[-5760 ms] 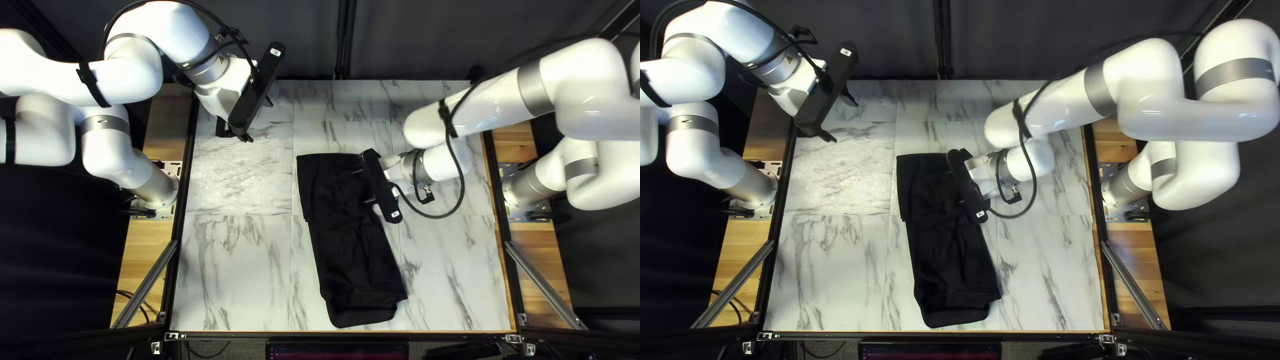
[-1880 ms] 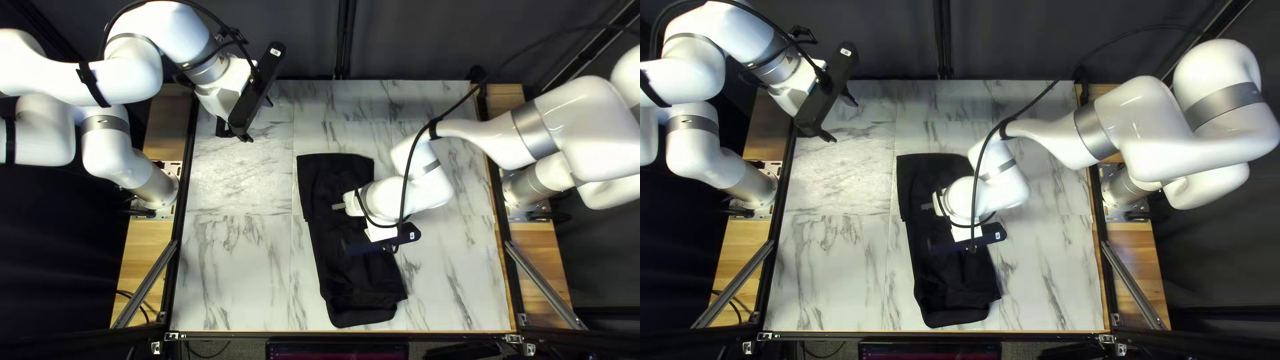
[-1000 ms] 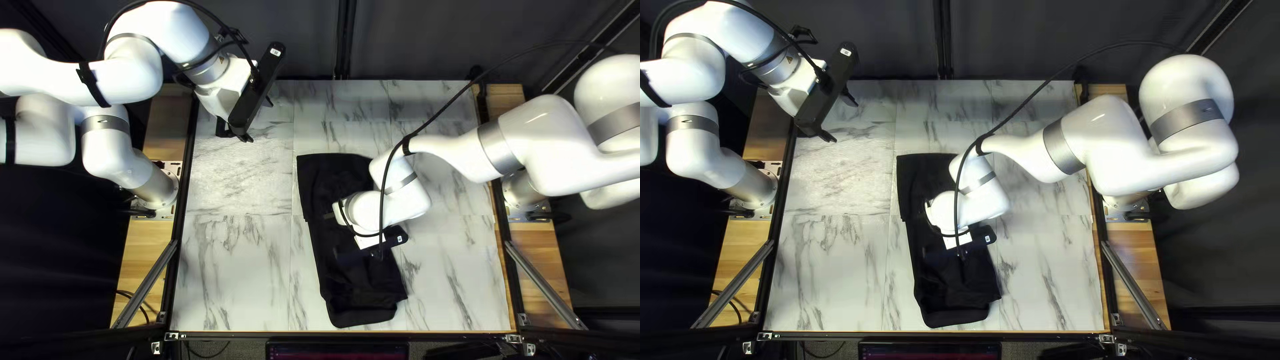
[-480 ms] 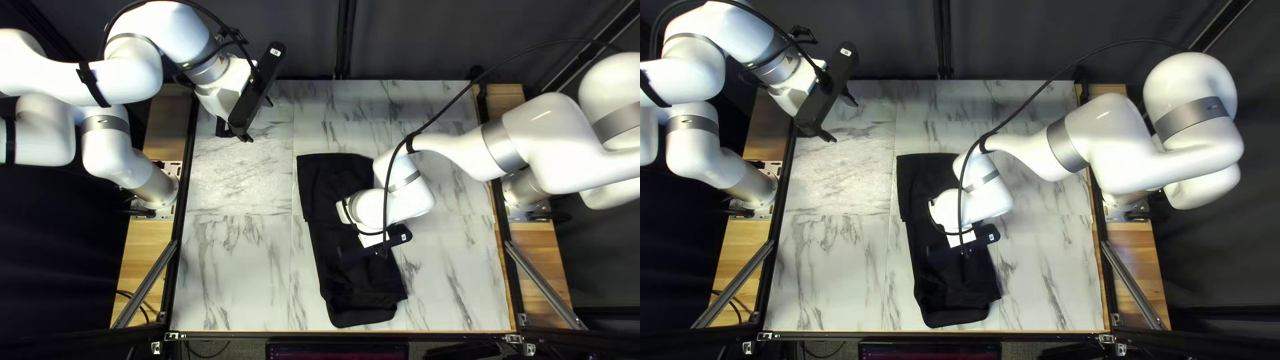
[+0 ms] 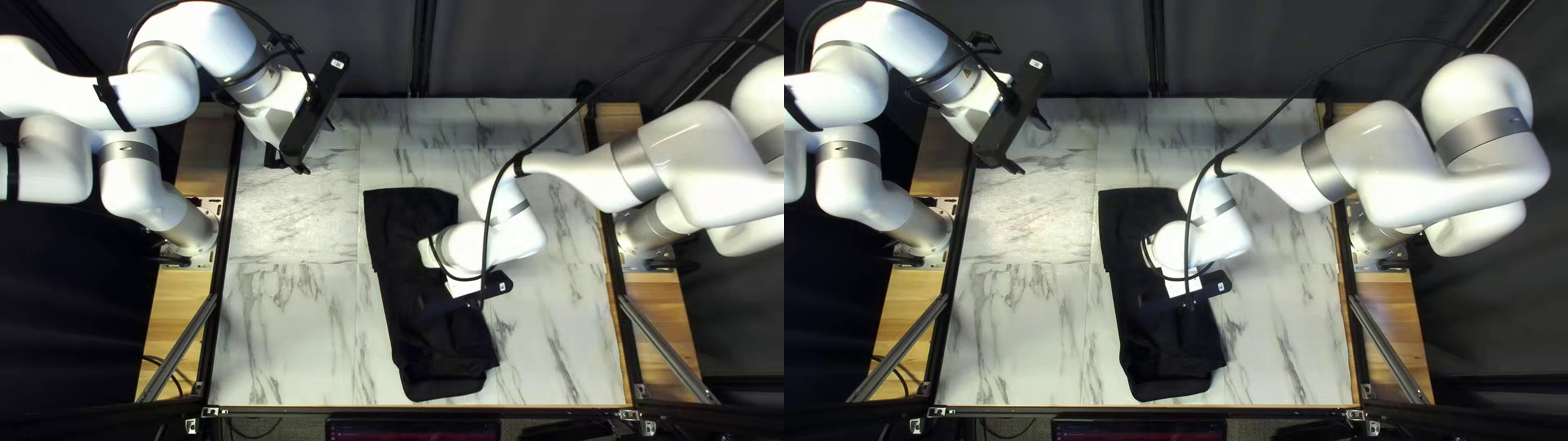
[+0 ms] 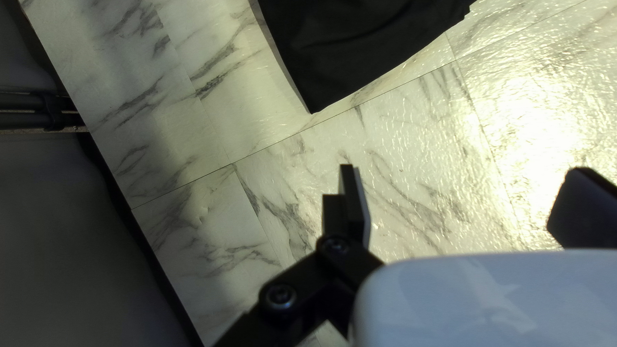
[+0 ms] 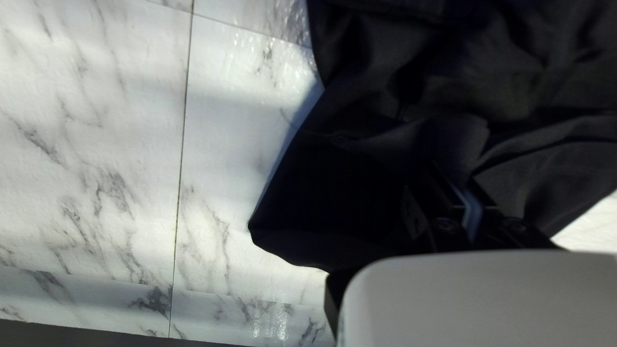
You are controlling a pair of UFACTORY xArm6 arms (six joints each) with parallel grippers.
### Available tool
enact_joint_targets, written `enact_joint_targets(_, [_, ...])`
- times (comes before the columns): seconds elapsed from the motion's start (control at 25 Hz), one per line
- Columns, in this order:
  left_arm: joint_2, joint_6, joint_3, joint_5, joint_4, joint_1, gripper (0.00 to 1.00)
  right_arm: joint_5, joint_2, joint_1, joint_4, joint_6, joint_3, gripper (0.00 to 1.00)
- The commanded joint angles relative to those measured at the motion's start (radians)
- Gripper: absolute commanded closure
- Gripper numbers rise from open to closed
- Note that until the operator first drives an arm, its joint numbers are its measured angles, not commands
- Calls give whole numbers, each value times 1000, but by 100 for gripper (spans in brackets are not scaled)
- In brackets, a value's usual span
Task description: Fold t-shirt
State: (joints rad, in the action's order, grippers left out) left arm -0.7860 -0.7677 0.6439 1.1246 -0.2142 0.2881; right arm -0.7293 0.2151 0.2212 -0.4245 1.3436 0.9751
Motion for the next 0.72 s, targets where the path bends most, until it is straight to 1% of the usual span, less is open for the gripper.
enact_joint_targets(0.04, [0,0,0,0,0,0,0,26,-4,-3,-3,-14,-20,0])
enact_joint_targets(0.28, [0,0,0,0,0,0,0,47,3,-1,-4,-23,-40,0])
enact_joint_targets(0.32, [0,0,0,0,0,0,0,46,4,0,-3,-23,-41,4])
enact_joint_targets(0.36, [0,0,0,0,0,0,0,43,5,1,-1,-22,-39,21])
enact_joint_targets(0.4, [0,0,0,0,0,0,0,40,5,2,0,-22,-37,48])
enact_joint_targets(0.44, [0,0,0,0,0,0,0,34,3,4,1,-22,-36,84])
enact_joint_targets(0.48, [0,0,0,0,0,0,0,32,2,5,2,-22,-36,99])
enact_joint_targets(0.72, [0,0,0,0,0,0,0,26,4,11,0,-29,-34,100])
